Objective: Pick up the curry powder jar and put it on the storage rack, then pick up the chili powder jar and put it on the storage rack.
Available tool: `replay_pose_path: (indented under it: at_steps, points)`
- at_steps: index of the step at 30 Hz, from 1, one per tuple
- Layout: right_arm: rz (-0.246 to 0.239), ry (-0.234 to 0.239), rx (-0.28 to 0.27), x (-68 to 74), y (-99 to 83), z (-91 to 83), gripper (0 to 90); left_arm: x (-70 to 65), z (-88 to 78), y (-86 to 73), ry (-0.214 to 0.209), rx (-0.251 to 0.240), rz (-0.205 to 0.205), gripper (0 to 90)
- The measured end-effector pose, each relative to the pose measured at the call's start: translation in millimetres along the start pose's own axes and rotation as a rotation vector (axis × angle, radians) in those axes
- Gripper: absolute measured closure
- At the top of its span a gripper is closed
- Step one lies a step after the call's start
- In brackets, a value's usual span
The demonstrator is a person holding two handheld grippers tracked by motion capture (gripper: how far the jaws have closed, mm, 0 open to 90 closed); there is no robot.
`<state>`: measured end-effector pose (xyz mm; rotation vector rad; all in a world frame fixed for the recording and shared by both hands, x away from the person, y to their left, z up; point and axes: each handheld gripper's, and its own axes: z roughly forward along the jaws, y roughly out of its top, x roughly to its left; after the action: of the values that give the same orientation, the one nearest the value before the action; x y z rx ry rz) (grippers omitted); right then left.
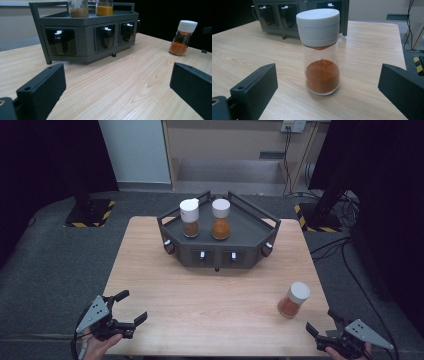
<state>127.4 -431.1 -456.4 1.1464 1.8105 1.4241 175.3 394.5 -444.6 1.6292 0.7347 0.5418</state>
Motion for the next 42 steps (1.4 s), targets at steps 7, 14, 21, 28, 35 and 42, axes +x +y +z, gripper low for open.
replay_pose_path:
  at_steps: [7, 14, 21, 28, 35, 42]
  points:
    - [0.001, 0.000, -0.005, -0.6, -0.5, -1.4, 2.8, -0.4, 0.1, 0.5, 0.001, 0.001, 0.005, 0.0]
    - [-0.002, 0.003, -0.002, 0.1, 0.1, -1.1, 2.8, -1.1, 0.1, 0.5, 0.002, 0.005, 0.004, 0.0]
    - [-0.002, 0.006, -0.008, 0.6, -0.3, -2.6, 2.8, -1.7, -0.3, 0.8, 0.008, 0.004, 0.006, 0.0]
    - [0.006, 0.011, -0.023, 0.2, 0.3, -4.4, 2.7, -2.1, -1.0, 0.8, 0.013, 0.006, 0.006, 0.0]
    - [-0.003, 0.014, -0.034, 0.0, 8.6, -10.1, 2.4, -2.3, -0.3, 0.8, 0.012, 0.006, 0.005, 0.0]
    - [-0.001, 0.005, -0.072, -1.8, 20.0, -21.0, 3.0, -2.2, -1.1, 0.6, 0.016, 0.010, 0.003, 0.0]
